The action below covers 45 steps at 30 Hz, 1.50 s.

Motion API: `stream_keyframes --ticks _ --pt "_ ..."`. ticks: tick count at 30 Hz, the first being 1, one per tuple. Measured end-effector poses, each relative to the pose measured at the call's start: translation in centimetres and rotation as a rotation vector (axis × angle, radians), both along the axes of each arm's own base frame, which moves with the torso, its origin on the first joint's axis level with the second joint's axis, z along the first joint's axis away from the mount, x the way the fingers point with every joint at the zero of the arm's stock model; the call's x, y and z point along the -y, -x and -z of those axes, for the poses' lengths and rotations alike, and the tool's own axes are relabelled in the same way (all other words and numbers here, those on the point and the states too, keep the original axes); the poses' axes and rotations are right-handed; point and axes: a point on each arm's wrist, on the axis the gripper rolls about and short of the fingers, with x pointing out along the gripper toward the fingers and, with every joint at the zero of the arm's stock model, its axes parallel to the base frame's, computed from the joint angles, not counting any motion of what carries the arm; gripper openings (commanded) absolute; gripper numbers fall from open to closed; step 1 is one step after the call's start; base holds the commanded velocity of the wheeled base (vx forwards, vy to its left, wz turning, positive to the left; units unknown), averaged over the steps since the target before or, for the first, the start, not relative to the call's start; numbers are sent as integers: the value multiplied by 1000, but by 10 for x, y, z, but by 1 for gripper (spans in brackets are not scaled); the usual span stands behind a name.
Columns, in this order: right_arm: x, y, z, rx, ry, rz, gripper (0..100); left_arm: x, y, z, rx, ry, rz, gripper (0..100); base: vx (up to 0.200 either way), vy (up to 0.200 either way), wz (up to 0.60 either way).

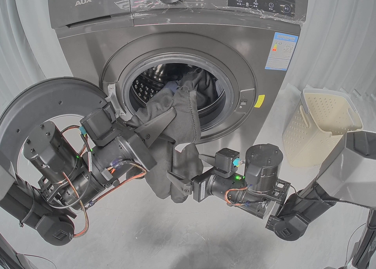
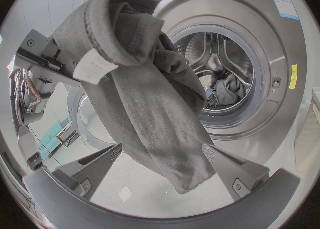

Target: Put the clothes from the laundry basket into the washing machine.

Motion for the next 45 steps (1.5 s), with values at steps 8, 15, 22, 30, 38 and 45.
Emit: stream_keyframes --ticks 8,15,22,30,38,45 --pt "26 -9 3 -17 27 61 100 -1 -1 0 -2 0 -3 0 0 0 0" --pt "66 -22 -10 7 31 116 100 1 -1 1 -1 -1 0 0 0 0 0" --pt "75 -40 -13 29 15 164 100 1 0 1 -2 -3 2 0 0 0 0" --pt "68 -68 4 24 19 196 100 4 2 0 0 -2 15 0 0 0 0" --pt "40 -82 24 25 19 158 100 5 3 0 1 1 20 0 0 0 0" --pt "26 -65 36 2 38 99 100 4 1 0 -1 0 14 0 0 0 0"
